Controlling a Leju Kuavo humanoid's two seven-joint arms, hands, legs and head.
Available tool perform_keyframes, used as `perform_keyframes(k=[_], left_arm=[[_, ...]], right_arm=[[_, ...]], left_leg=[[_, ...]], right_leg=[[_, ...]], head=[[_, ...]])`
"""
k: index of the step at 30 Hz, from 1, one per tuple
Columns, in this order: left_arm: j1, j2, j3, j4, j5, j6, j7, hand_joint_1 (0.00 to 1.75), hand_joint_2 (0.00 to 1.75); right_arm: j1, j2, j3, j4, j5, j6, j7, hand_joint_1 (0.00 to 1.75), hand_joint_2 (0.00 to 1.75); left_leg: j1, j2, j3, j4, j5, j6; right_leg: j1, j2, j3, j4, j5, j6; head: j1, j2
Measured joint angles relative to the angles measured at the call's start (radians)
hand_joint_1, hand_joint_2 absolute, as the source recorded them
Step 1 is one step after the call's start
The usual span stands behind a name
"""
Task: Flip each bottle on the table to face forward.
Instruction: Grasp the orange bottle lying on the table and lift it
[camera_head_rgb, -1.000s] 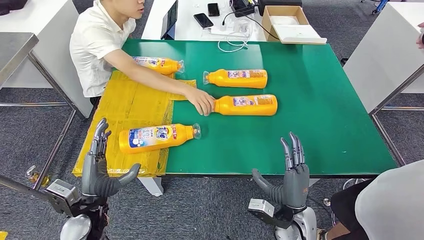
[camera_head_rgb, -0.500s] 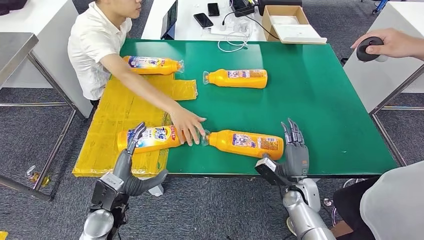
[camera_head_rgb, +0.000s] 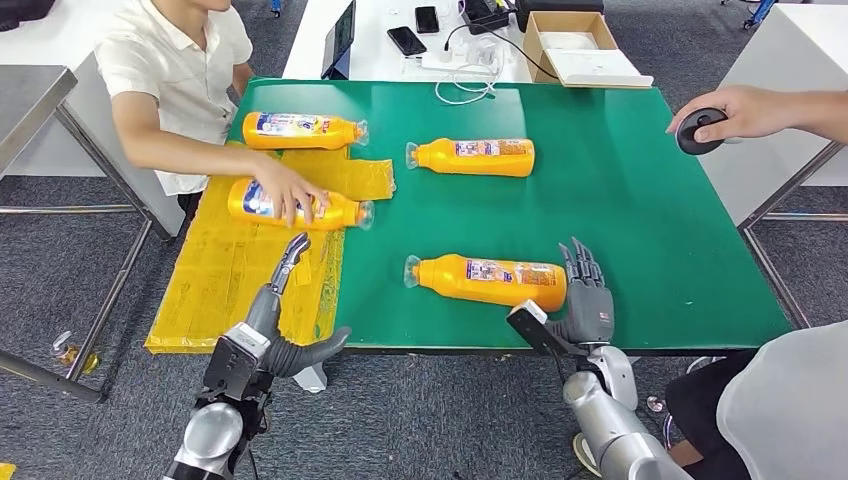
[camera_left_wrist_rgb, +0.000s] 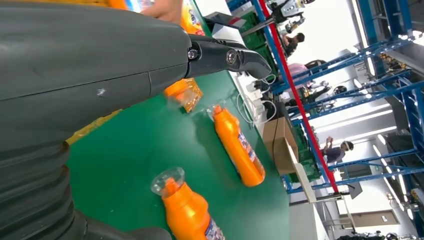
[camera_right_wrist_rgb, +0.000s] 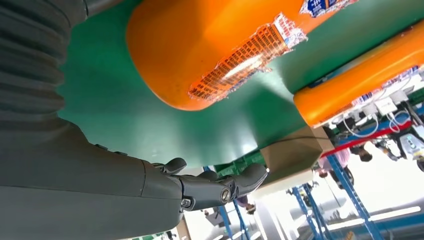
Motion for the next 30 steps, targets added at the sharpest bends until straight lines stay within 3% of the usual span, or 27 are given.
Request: perform_keyframes(k=[8, 20, 30], left_arm=[[-0.031, 0.000, -0.017, 0.019, 0.004, 0.004, 0.009, 0.00, 1.75], [-0.077, -0.004, -0.046, 0.051, 0.082, -0.073, 0.053, 0.00, 1.75], [-0.089, -0.006, -0.060, 0.068, 0.162, -0.151, 0.100, 0.00, 1.75]], right_arm=[[-0.023, 0.012, 0.005, 0.042, 0.018, 0.034, 0.022, 0.00, 1.75], [-0.067, 0.016, 0.062, 0.093, 0.118, 0.121, 0.163, 0.00, 1.75], [-0.122, 0.007, 0.132, 0.118, 0.230, 0.260, 0.325, 0.00, 1.75]], left_leg=[[0.000, 0.000, 0.000, 0.000, 0.000, 0.000], [0.000, 0.000, 0.000, 0.000, 0.000, 0.000], [0.000, 0.001, 0.001, 0.000, 0.000, 0.000]], right_leg=[[0.000, 0.000, 0.000, 0.000, 0.000, 0.000], [0.000, 0.000, 0.000, 0.000, 0.000, 0.000], [0.000, 0.000, 0.000, 0.000, 0.000, 0.000]], head=[[0.000, 0.000], [0.000, 0.000], [0.000, 0.000]])
